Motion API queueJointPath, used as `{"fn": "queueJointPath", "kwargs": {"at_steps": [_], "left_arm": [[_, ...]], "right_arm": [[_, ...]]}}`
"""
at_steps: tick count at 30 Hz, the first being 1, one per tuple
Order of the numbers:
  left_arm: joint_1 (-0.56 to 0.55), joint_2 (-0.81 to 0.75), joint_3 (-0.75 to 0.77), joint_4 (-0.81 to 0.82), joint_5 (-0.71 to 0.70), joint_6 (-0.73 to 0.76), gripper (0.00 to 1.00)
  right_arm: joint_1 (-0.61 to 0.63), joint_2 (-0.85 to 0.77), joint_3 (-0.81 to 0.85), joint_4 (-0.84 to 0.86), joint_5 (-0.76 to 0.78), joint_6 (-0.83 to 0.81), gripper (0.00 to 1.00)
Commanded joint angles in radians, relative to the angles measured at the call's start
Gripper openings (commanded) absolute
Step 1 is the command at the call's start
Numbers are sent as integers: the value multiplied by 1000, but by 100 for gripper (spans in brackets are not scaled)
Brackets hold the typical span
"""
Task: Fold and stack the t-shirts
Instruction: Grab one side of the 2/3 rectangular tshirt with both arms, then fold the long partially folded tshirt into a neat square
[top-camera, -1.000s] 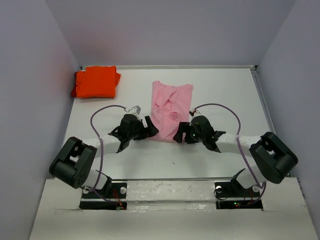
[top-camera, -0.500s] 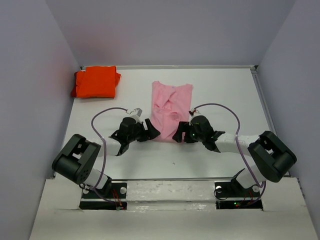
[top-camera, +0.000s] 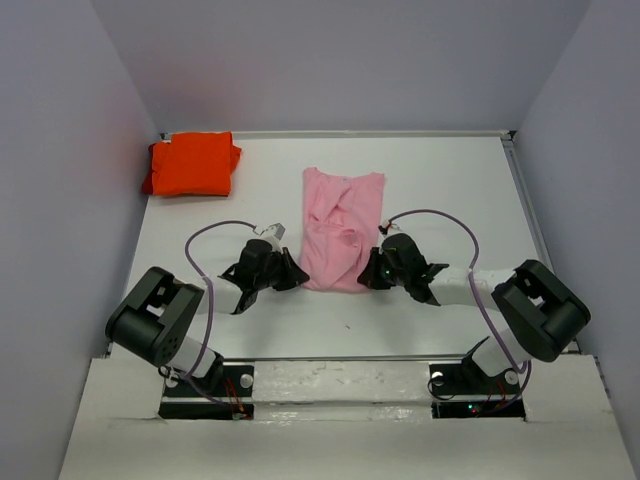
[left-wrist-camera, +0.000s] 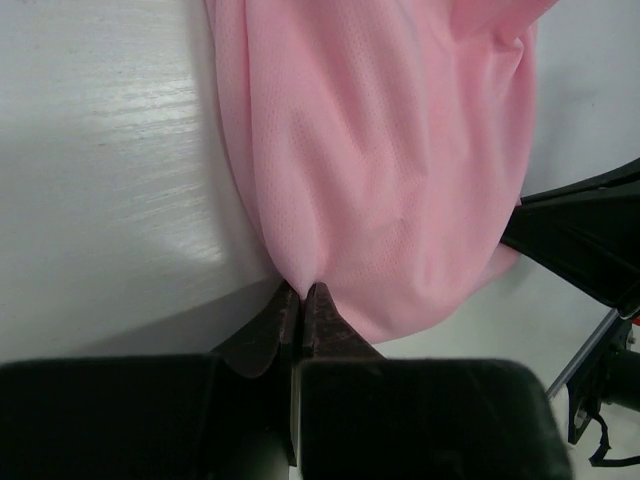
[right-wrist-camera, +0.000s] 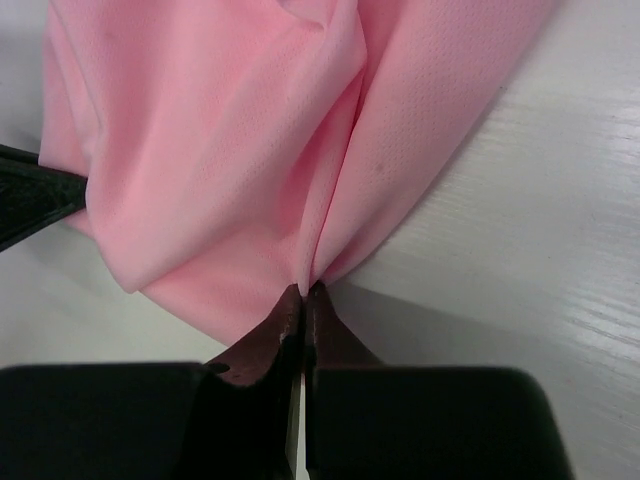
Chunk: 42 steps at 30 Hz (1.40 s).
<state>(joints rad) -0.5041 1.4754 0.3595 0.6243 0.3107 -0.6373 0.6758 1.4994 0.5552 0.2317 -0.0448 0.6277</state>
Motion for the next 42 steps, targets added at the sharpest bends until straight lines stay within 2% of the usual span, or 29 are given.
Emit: {"fn": "queueJointPath", "kwargs": {"at_steps": [1, 8, 11, 18, 23, 28, 35, 42], "left_arm": [[-5, -12, -21, -66, -25, 28, 0], [-10, -30, -33, -64, -1, 22, 0], [-30, -87, -59, -72, 1, -1, 0], [-111, -315, -120, -153, -31, -65, 0], [-160, -473, -122, -274, -88, -104, 0], [-162, -578, -47, -402, -145, -82, 0], [-160, -518, 146, -475, -222, -1, 0], [-151, -321, 359, -468, -252, 100, 0]], "right_arm": [[8, 4, 5, -3, 19, -2, 0], [8, -24, 5, -60, -20, 4, 0], [8, -94, -17, -95, -32, 15, 0], [18, -306, -90, -176, -127, 87, 0], [27, -503, -106, -326, -95, 106, 0], [27, -580, -63, -394, -50, 106, 0], [27, -630, -31, -385, 77, 173, 0], [27, -570, 43, -367, 200, 116, 0]]}}
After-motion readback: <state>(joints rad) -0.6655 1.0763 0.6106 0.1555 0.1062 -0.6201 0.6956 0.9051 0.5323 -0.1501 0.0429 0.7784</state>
